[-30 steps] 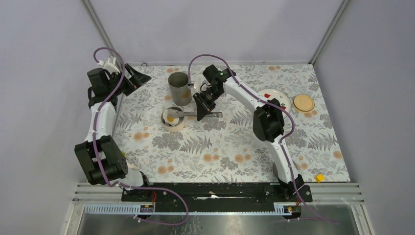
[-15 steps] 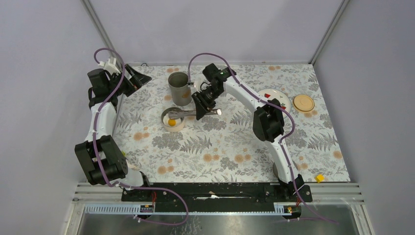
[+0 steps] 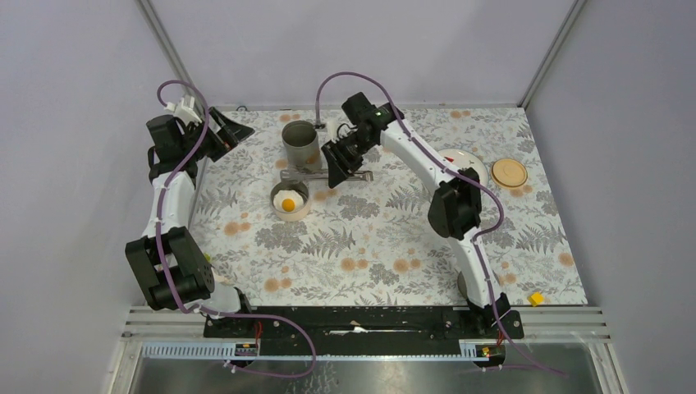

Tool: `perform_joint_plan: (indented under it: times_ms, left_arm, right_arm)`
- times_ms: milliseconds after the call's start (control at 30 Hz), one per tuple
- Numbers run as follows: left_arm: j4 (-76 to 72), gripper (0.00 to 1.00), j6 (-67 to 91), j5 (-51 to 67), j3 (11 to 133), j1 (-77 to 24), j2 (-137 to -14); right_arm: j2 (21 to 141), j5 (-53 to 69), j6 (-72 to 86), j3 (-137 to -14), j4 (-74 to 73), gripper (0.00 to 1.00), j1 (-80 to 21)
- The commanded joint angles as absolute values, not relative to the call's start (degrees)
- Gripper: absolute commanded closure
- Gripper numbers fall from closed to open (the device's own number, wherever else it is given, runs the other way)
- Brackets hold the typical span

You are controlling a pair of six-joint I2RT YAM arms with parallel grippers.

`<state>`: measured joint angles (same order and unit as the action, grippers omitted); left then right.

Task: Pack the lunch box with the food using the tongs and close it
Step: Place the fake food in the packing box, then move the packing box to the center of the board.

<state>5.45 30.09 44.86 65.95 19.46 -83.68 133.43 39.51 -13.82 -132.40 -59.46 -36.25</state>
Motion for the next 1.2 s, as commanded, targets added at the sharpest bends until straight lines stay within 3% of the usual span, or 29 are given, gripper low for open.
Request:
perform_joint_plan:
  times_ms: [0, 200, 667, 933, 1167]
  left_arm:
    - [2.15, 0.01, 30.28, 46.42, 65.68, 19.86, -82.32]
    - [3.44, 0.01, 28.72, 46.21, 65.46, 19.83, -82.1]
    - [4.31, 0.01, 27.43, 46.93, 64.5, 19.86, -82.34]
    - [4.75, 0.01, 25.53, 46.73, 66.09, 19.77, -85.01]
    - [-4.76, 0.01, 33.67, 49.75, 74.92, 18.52, -100.1]
  right_arm:
    - [126.65, 40.06, -14.44, -135.94, -59.89, 0.52, -33.62]
    - [119.9, 43.4, -15.47, -130.56, -61.39, 0.52, -28.31]
    - [93.73, 36.96, -30.14, -97.15, -65.13, 0.53, -7.25]
    - [93.42, 32.49, -37.33, -92.0, -66.64, 0.53, 5.56]
    - [95.33, 31.83, -39.71, -92.06, -66.61, 0.52, 10.16]
